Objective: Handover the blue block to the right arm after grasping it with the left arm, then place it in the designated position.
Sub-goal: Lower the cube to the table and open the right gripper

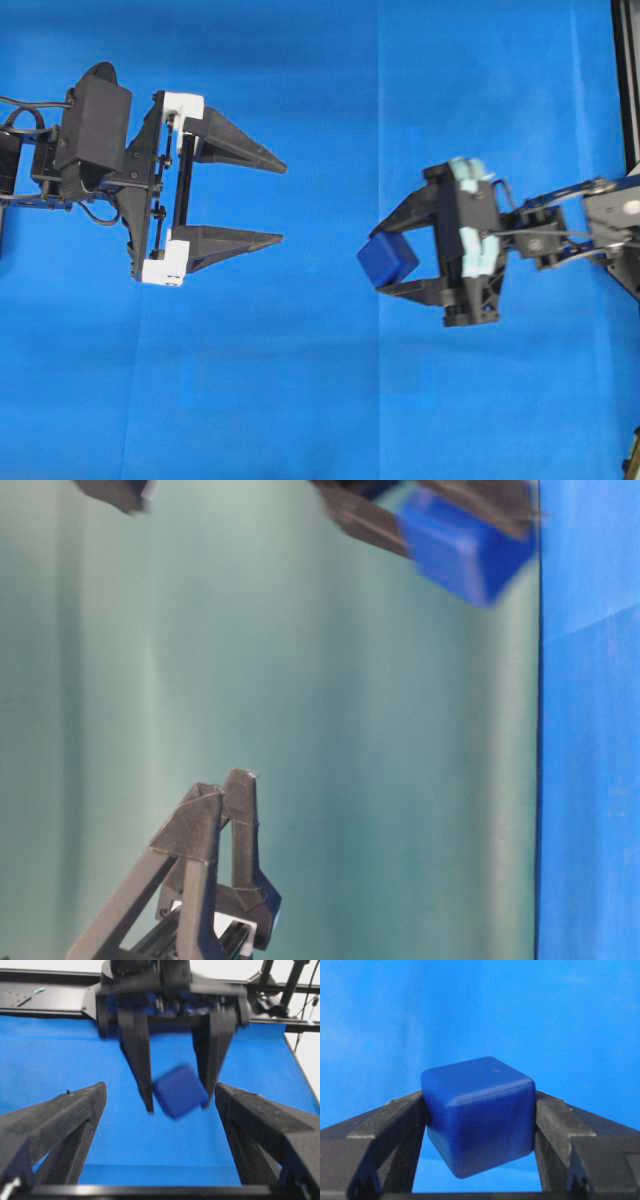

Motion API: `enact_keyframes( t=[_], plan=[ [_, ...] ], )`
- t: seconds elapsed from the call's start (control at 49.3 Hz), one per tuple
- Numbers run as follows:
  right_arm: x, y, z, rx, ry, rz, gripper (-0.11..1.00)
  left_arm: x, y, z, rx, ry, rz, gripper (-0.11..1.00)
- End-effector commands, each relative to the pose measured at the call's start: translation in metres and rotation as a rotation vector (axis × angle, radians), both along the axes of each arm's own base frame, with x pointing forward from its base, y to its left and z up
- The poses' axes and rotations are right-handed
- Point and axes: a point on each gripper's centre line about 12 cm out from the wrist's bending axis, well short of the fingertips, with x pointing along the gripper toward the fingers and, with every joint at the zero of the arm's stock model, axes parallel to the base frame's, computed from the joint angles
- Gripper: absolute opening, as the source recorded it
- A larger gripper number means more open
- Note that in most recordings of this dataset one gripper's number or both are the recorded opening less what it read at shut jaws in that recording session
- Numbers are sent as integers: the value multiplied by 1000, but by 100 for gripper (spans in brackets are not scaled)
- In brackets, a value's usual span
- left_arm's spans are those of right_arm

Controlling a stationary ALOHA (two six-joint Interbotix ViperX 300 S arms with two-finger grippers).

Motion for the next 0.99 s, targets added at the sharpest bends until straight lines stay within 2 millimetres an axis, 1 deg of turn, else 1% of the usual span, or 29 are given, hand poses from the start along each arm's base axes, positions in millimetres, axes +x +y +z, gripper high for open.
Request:
enact_keyframes(
  t=[0.0, 0.162, 0.345, 0.588, 0.71, 0.831, 0.973],
  plan=[
    [11, -1, -6, 32, -26, -1, 52, 0, -1, 15, -3, -47, -2, 93],
    [27, -4, -32, 75, -15, -11, 52, 1, -1, 15, -3, -47, -2, 93],
    [47, 0, -50, 92, -13, 4, 52, 1, -1, 14, -3, -46, -2, 93],
    [67, 2, -77, 108, 26, -3, 52, 0, -1, 14, -1, -44, -2, 93],
    [74, 2, -94, 120, 53, -17, 52, -1, -1, 14, -1, -43, -2, 93],
    [76, 3, -100, 127, 63, -22, 52, 0, -1, 14, -1, -44, -2, 93],
    [74, 5, -101, 119, 66, -14, 52, -1, -1, 15, -1, -46, -2, 93]
  ],
)
